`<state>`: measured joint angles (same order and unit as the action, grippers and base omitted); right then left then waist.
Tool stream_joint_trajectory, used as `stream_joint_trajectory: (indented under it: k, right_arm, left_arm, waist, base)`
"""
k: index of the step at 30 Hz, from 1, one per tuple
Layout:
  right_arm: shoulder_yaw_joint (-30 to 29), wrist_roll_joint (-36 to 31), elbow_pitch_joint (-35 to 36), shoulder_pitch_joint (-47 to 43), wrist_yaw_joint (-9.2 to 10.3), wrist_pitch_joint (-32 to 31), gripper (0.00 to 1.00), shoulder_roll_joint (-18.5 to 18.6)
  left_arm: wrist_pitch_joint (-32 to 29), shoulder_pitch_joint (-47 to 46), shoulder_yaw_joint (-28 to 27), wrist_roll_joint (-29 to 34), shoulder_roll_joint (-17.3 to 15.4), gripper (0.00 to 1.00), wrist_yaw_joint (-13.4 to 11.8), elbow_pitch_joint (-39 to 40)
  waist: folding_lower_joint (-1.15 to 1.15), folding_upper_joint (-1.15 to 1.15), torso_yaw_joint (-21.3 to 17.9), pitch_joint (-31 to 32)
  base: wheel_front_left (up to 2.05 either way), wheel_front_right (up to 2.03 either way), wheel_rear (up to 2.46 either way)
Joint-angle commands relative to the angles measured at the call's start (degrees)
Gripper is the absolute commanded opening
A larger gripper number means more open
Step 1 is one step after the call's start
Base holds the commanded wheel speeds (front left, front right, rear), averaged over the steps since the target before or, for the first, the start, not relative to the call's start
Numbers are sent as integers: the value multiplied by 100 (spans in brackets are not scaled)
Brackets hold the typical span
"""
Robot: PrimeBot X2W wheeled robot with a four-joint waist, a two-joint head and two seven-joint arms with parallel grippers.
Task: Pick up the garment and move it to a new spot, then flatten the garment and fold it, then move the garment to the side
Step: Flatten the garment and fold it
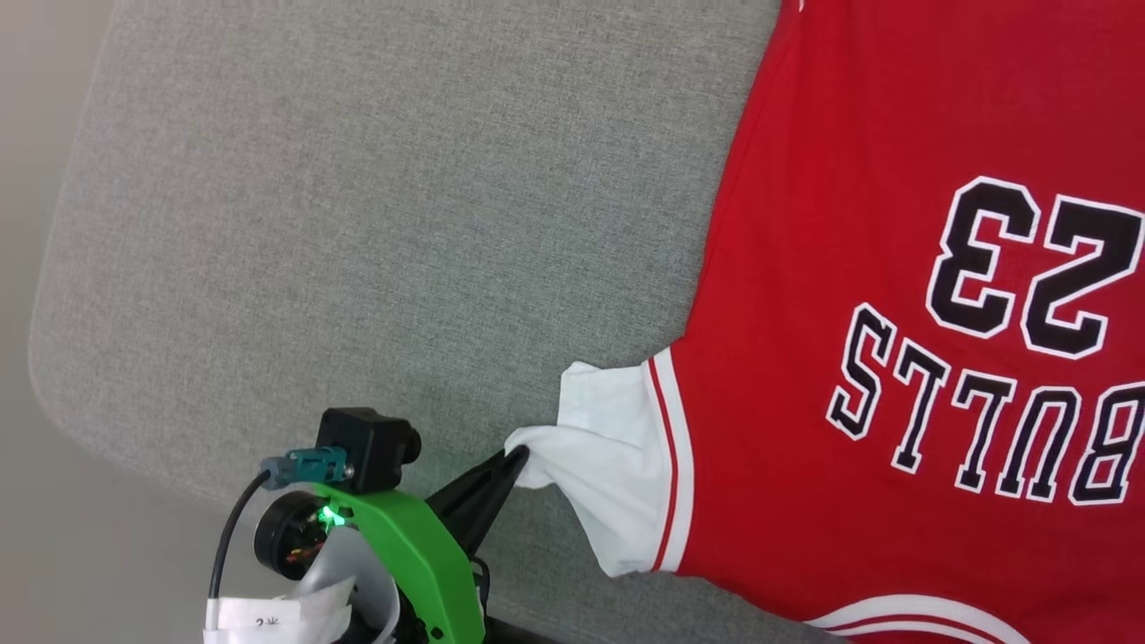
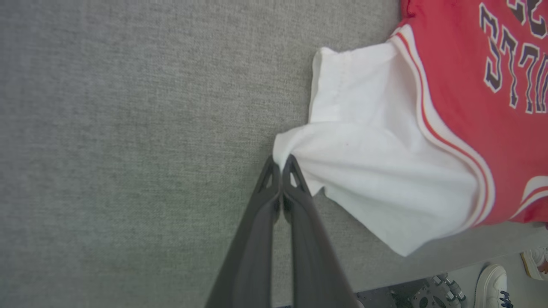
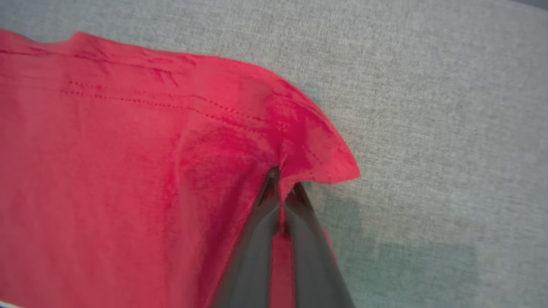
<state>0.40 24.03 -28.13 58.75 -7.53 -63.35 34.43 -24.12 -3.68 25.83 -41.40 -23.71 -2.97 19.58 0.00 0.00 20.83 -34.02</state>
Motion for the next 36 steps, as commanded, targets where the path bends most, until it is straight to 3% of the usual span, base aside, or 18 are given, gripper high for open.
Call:
stream_joint_trajectory:
  k: [1, 17, 27, 36]
  right_arm:
    - [84, 52, -244, -397, 4, -32, 0, -115]
    - [-41, 647, -562, -2048, 4, 921, 0, -370]
    - [19, 1133, 15, -3239, 4, 1264, 0, -397]
    - [-330, 1370, 761, -4516, 4, 1389, 0, -566]
  left_arm:
    - [43, -53, -23, 12, -27, 0, -19, -11]
    - [-40, 298, -203, -141, -224, 0, -225, -97]
    - [8, 566, -265, -213, -250, 0, -353, -241]
    - [211, 818, -262, -338, -113, 0, -371, -522]
  waist:
    - [0, 0, -176, 190]
    - [0, 0, -1107, 1549]
    - [0, 0, -1560, 2242]
    - [0, 0, -1752, 2704]
  base:
    - [0, 0, 0]
    - [0, 0, 0]
    - [0, 0, 0]
    - [0, 0, 0]
